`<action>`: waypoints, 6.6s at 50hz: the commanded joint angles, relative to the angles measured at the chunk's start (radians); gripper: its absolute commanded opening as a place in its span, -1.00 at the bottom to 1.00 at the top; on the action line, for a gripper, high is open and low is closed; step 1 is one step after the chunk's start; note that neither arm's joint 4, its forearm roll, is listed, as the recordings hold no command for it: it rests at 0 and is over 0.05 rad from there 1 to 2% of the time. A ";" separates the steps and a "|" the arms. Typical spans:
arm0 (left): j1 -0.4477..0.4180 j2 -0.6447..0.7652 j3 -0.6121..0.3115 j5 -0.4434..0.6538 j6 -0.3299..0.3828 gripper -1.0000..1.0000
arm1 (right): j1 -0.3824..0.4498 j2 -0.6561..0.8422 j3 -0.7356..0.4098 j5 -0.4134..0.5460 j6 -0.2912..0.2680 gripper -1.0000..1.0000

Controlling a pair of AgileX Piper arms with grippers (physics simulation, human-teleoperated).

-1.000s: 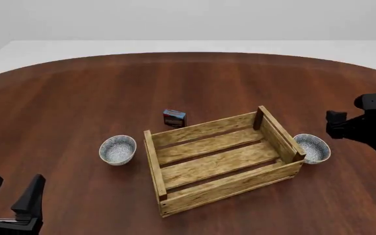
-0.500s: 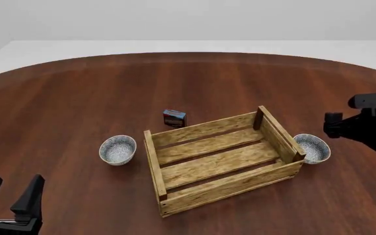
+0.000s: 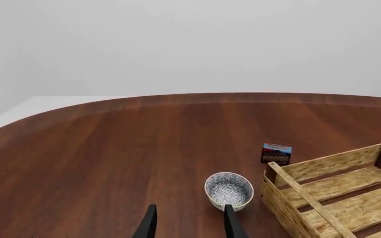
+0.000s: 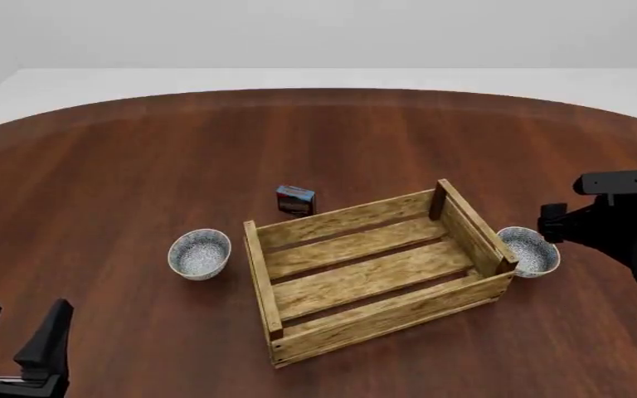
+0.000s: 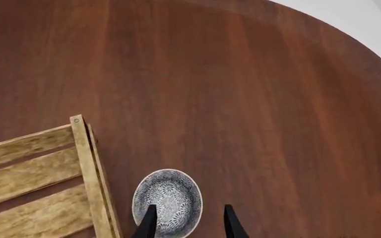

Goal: Stack the right bowl on the left bowl and place them in the tray.

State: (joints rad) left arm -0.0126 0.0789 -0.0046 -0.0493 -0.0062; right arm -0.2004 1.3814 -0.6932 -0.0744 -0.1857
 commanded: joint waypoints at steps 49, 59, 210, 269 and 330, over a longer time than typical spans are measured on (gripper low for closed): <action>-0.009 -0.009 0.004 0.007 0.002 1.00 | -0.047 0.402 -0.004 -0.255 -0.014 1.00; -0.008 -0.020 0.003 0.017 0.003 1.00 | -0.042 0.456 -0.002 -0.290 -0.010 1.00; -0.158 0.222 -0.146 -0.104 0.081 1.00 | 0.493 -0.503 0.038 0.049 0.194 -1.00; -0.793 0.940 -0.635 -0.303 0.066 1.00 | 0.489 -0.483 0.069 -0.002 0.131 -1.00; -0.873 1.268 -0.816 -0.400 -0.047 1.00 | 0.655 -0.582 0.117 0.058 0.098 -1.00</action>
State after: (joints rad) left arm -0.8791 1.3210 -0.8154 -0.4315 -0.0341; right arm 0.4189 0.8114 -0.5809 -0.0195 -0.0854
